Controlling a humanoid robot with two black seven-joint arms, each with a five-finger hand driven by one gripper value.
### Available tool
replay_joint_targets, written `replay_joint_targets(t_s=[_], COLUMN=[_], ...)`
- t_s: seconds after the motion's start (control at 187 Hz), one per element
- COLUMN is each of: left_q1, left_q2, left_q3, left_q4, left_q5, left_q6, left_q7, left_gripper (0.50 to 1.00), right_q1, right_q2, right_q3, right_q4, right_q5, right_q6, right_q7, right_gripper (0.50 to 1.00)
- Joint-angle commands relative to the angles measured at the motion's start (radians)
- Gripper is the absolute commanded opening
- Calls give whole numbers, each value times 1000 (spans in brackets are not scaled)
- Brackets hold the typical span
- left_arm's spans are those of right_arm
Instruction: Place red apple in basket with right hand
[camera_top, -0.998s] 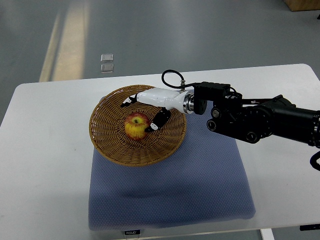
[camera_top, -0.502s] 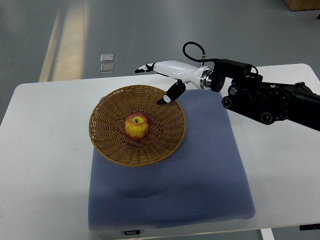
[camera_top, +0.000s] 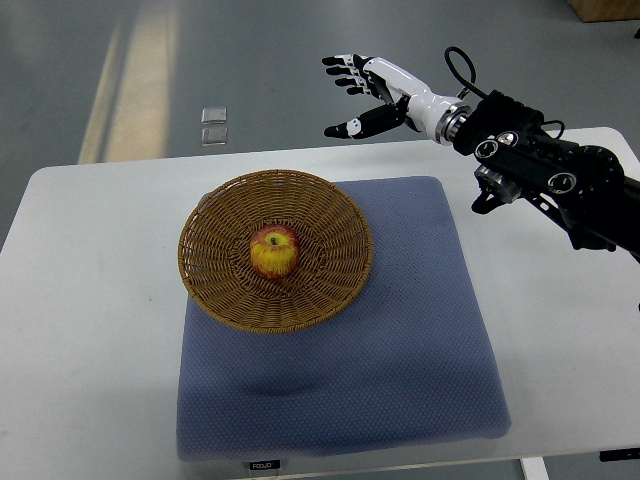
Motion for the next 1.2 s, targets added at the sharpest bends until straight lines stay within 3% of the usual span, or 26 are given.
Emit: replay_joint_targets(t_s=[0.0, 0.592, 0.704, 0.71, 0.72, 0.816, 1.195], left_q1=[0, 0, 0, 0, 0, 0, 0], left_q2=[0, 0, 0, 0, 0, 0, 0], left_q3=[0, 0, 0, -2, 0, 0, 0], left_q4=[0, 0, 0, 0, 0, 0, 0], left_q5=[0, 0, 0, 0, 0, 0, 0], left_q6=[0, 0, 0, 0, 0, 0, 0], left_q7=[0, 0, -1, 0, 0, 0, 0], left_gripper=[1000, 1000, 1000, 1000, 1000, 1000, 1000], right_q1=[-28, -154, -155, -155, -155, -157, -195], right_q2=[4, 49, 59, 65, 66, 69, 118], right_q3=[58, 246, 248, 249, 249, 248, 251], right_q4=[-37, -143, -141, -143, -143, -143, -204], right_q5=[146, 590, 620, 652, 660, 694, 740], right_q6=[1, 10, 50, 111, 125, 174, 127], right_q7=[0, -2, -3, -5, -5, -17, -14], right_gripper=[919, 921, 924, 924, 924, 924, 924])
